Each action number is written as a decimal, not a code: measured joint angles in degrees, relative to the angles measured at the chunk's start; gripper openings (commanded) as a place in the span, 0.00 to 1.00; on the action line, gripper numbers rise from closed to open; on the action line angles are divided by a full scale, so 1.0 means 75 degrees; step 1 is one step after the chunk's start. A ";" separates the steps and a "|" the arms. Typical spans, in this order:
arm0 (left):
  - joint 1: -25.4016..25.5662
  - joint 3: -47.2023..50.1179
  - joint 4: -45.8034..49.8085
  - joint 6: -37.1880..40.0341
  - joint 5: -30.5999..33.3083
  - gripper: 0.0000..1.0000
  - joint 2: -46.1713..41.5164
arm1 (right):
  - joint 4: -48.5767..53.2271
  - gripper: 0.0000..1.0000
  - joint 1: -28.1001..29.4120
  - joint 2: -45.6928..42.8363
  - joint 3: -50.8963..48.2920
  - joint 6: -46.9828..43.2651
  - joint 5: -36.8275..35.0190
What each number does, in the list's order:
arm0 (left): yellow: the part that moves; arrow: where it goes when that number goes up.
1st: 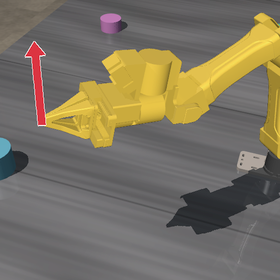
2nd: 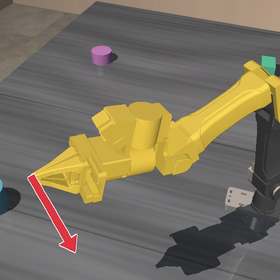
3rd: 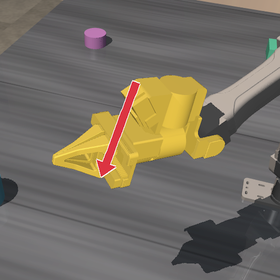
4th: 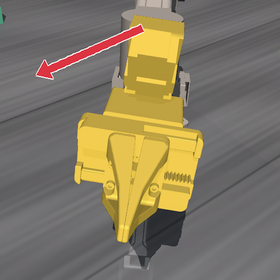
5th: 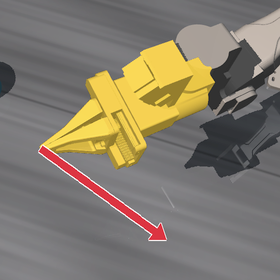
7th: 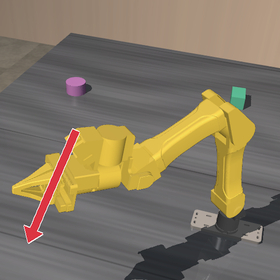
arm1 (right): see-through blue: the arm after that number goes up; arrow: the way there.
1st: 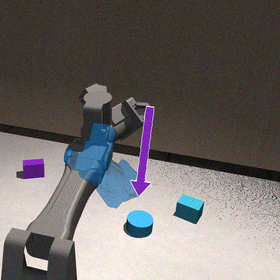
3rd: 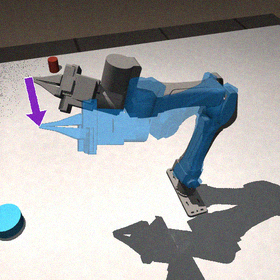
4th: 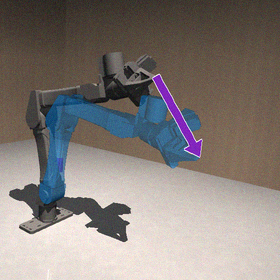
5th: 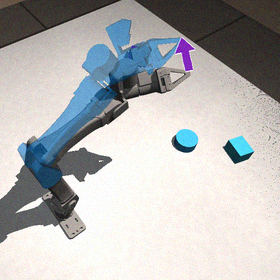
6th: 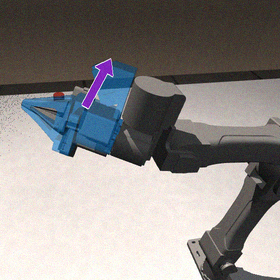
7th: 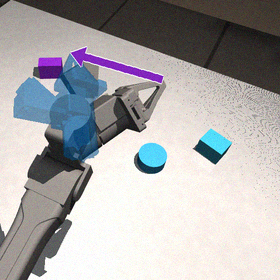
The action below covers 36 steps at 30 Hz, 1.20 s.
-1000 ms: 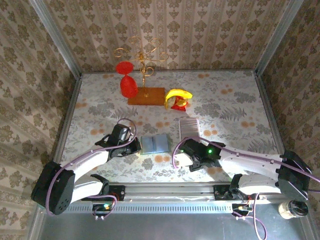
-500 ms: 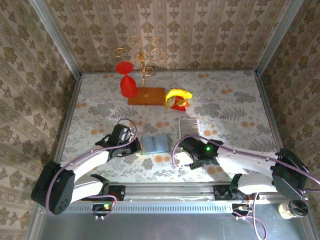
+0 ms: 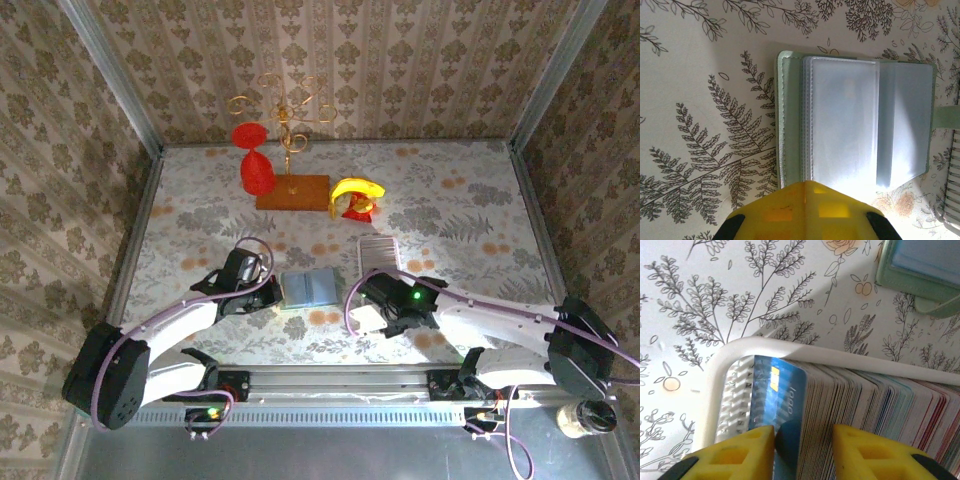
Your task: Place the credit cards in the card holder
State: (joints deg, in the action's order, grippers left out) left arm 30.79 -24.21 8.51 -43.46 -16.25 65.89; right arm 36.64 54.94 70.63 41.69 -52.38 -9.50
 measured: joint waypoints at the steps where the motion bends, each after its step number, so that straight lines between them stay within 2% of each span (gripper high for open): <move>1: 0.0000 0.0006 0.0000 0.0000 0.0000 0.00 0.0000 | 0.0026 0.34 0.0000 -0.0026 0.0000 0.0003 0.0009; 22: 0.0050 0.0093 0.0003 -0.0041 0.0026 0.00 -0.0154 | 0.0178 0.19 0.0000 -0.0286 0.0000 0.0160 0.0061; 36: 0.0099 0.0125 0.0000 -0.0067 0.0082 0.00 -0.0154 | 0.0353 0.13 0.0000 -0.0408 0.0000 0.0210 0.0058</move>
State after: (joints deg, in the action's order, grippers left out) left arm 31.53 -23.27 8.51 -43.97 -15.64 64.73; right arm 39.29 54.94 67.57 41.69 -50.81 -9.06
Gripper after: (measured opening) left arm 0.050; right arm 0.134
